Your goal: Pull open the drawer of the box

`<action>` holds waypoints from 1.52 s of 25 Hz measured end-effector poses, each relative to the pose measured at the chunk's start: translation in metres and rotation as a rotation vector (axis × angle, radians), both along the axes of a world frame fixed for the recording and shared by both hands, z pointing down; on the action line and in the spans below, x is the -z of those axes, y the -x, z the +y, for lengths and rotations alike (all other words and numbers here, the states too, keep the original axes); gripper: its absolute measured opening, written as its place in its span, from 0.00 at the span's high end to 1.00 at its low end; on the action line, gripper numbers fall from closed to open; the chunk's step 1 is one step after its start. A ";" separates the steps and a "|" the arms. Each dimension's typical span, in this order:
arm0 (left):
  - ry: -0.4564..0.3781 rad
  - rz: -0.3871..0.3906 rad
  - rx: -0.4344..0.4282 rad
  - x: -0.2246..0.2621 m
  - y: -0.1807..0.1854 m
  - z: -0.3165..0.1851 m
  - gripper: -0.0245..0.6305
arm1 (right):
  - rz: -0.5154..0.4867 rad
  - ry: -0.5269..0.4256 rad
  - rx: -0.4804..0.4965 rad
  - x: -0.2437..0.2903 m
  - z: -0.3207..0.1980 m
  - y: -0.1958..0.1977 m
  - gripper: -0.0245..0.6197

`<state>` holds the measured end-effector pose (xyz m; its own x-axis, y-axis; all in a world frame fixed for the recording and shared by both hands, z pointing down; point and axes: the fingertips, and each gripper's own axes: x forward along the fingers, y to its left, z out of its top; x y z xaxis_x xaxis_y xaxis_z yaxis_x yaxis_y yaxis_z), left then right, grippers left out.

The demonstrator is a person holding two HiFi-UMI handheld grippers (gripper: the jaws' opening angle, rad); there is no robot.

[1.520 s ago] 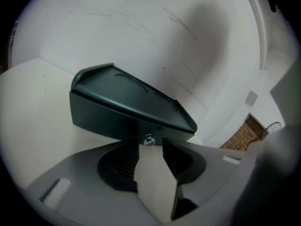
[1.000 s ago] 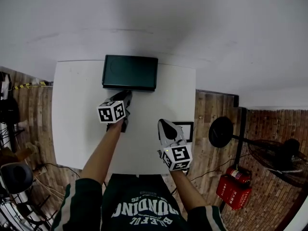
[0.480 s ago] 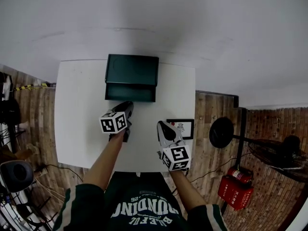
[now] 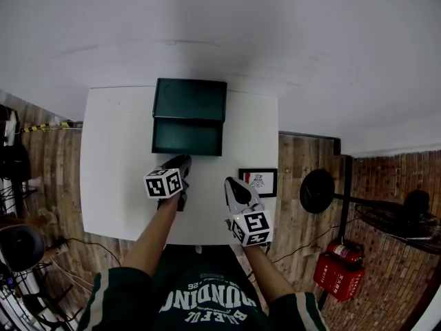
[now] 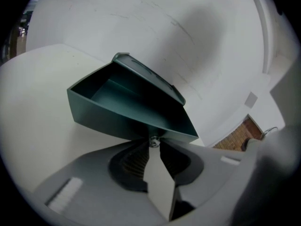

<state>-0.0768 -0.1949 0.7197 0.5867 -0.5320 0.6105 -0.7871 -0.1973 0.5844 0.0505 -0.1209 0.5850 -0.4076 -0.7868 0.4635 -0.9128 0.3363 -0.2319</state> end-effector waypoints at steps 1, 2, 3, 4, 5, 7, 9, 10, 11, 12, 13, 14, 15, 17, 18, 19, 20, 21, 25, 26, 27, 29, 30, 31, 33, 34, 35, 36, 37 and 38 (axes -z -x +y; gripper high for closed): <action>0.003 0.002 0.002 0.000 0.001 0.002 0.77 | 0.001 0.000 -0.002 0.000 0.001 0.000 0.96; 0.005 0.003 0.005 -0.001 0.001 0.003 0.77 | 0.002 -0.001 -0.003 0.000 0.002 -0.001 0.96; 0.007 0.005 0.009 0.000 0.001 0.004 0.77 | 0.003 -0.002 -0.005 0.001 0.003 -0.002 0.96; 0.007 0.006 0.012 0.000 0.002 0.005 0.77 | 0.004 -0.003 -0.007 0.001 0.003 -0.003 0.96; 0.006 0.007 0.014 0.000 0.002 0.005 0.77 | 0.005 -0.004 -0.008 0.001 0.004 -0.004 0.96; 0.006 0.012 0.015 -0.001 0.003 0.006 0.77 | 0.006 -0.005 -0.009 0.002 0.004 -0.005 0.96; 0.012 0.028 0.003 -0.001 0.001 0.007 0.77 | 0.008 -0.007 -0.012 0.004 0.004 -0.006 0.96; 0.017 0.038 -0.008 0.000 0.000 0.008 0.77 | 0.009 -0.009 -0.014 0.006 0.003 -0.006 0.96; 0.019 0.041 -0.018 0.001 0.000 0.010 0.77 | 0.012 -0.011 -0.018 0.007 0.002 -0.007 0.96; 0.017 0.037 -0.026 0.002 0.001 0.013 0.77 | 0.016 -0.014 -0.021 0.009 0.001 -0.007 0.96; 0.009 0.029 -0.032 0.006 0.004 0.017 0.77 | 0.021 -0.017 -0.023 0.011 0.000 -0.008 0.96; -0.010 0.024 -0.038 0.012 0.007 0.020 0.77 | 0.025 -0.022 -0.023 0.013 -0.001 -0.008 0.96; -0.037 0.024 -0.043 0.022 0.010 0.021 0.77 | 0.026 -0.028 -0.022 0.016 -0.003 -0.007 0.96; -0.111 0.021 -0.053 0.046 0.016 0.021 0.77 | 0.028 -0.046 -0.018 0.023 -0.009 -0.007 0.96; -0.152 0.011 -0.059 0.059 0.019 0.020 0.77 | 0.029 -0.055 -0.015 0.028 -0.012 -0.006 0.96; -0.194 -0.003 -0.066 0.074 0.023 0.018 0.77 | 0.028 -0.065 -0.013 0.033 -0.016 -0.006 0.96; -0.241 -0.022 -0.074 0.089 0.026 0.016 0.77 | 0.026 -0.075 -0.010 0.039 -0.020 -0.005 0.96; -0.295 -0.048 -0.084 0.104 0.030 0.013 0.78 | 0.022 -0.086 -0.007 0.045 -0.024 -0.004 0.96; -0.517 -0.163 -0.114 0.166 0.040 -0.002 0.85 | 0.007 -0.153 0.008 0.076 -0.045 0.001 0.96; -0.556 -0.182 -0.120 0.179 0.041 -0.005 0.87 | 0.004 -0.171 0.013 0.085 -0.049 0.002 0.96; -0.590 -0.199 -0.129 0.191 0.042 -0.007 0.88 | 0.002 -0.189 0.017 0.093 -0.053 0.003 0.96; -0.649 -0.231 -0.149 0.213 0.044 -0.011 0.88 | -0.001 -0.226 0.027 0.110 -0.058 0.007 0.96; -0.674 -0.243 -0.155 0.222 0.045 -0.013 0.88 | -0.001 -0.244 0.031 0.117 -0.060 0.008 0.96; -0.695 -0.250 -0.157 0.232 0.045 -0.015 0.88 | 0.000 -0.261 0.035 0.123 -0.063 0.009 0.96; -0.728 -0.256 -0.158 0.247 0.046 -0.019 0.88 | 0.001 -0.286 0.040 0.133 -0.068 0.010 0.96; -0.737 -0.256 -0.158 0.252 0.047 -0.020 0.88 | 0.003 -0.295 0.041 0.137 -0.069 0.010 0.96; -0.740 -0.254 -0.157 0.256 0.047 -0.020 0.88 | 0.006 -0.302 0.042 0.139 -0.070 0.011 0.96; -0.738 -0.249 -0.155 0.257 0.048 -0.020 0.88 | 0.009 -0.307 0.043 0.141 -0.070 0.011 0.96; -0.735 -0.247 -0.153 0.257 0.049 -0.020 0.88 | 0.013 -0.311 0.045 0.141 -0.069 0.012 0.96; -0.731 -0.248 -0.153 0.257 0.050 -0.019 0.88 | 0.016 -0.314 0.047 0.141 -0.068 0.012 0.96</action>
<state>-0.1267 -0.2144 0.4628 0.5782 -0.7736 0.2592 -0.8107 -0.5805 0.0758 0.0385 -0.1892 0.4439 -0.4420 -0.8726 0.2079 -0.8970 0.4314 -0.0962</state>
